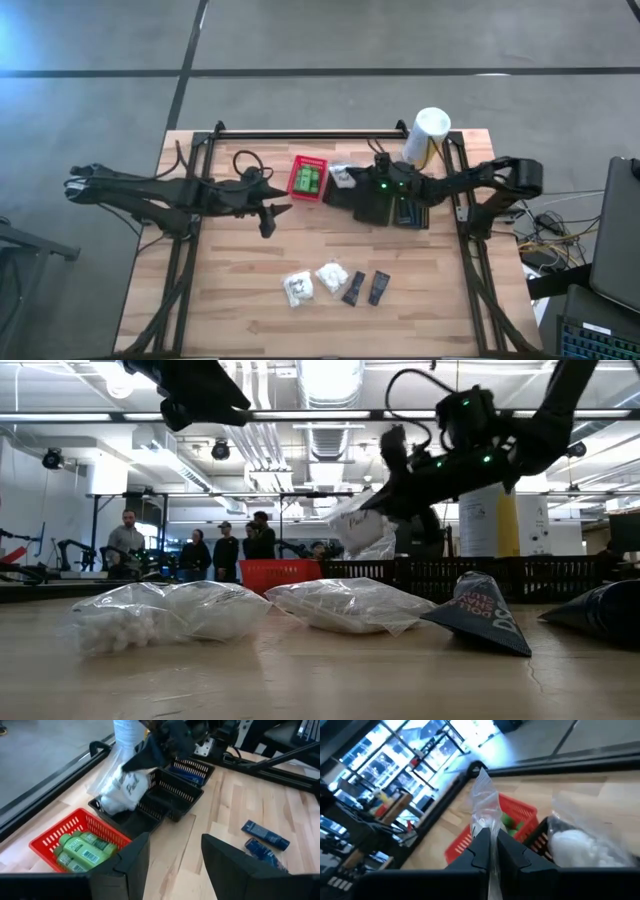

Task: Pick & Place Travel size toiletries
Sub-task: Put the cotton pack into the left black bin

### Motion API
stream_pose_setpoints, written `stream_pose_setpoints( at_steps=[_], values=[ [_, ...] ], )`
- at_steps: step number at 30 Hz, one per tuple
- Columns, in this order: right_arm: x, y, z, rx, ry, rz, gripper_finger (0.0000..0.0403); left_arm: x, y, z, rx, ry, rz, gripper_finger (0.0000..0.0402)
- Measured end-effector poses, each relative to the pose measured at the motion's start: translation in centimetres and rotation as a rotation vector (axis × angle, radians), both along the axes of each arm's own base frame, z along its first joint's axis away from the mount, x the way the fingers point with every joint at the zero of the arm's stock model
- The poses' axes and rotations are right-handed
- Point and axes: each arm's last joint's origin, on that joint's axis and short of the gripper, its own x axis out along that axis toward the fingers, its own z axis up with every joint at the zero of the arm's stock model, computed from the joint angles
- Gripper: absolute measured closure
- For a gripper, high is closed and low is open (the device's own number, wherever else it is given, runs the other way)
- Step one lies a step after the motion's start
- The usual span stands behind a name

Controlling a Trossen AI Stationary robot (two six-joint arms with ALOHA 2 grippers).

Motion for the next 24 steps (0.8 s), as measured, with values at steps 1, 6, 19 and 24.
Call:
stream_pose_setpoints(
  at_steps=[1, 6, 19, 24],
  values=[
    [0.4, -0.1, -0.3, 0.002, 0.008, -0.004, 0.0388, 0.0, 0.0, -0.1, 0.000, 0.003, 0.000, 0.0218],
    [2.1, -0.9, -0.9, -0.001, 0.025, -0.088, 0.0385, 0.1, 0.0, -0.2, 0.002, 0.011, 0.002, 0.0218],
    [2.2, -0.8, -1.2, 0.006, 0.135, -0.163, 0.0385, 0.0, 0.0, -0.2, 0.022, 0.021, -0.008, 0.0218],
    [2.1, -0.8, -1.5, 0.020, 0.143, -0.173, 0.0381, 0.0, 0.0, -0.2, 0.031, 0.024, -0.010, 0.0218]
  ],
)
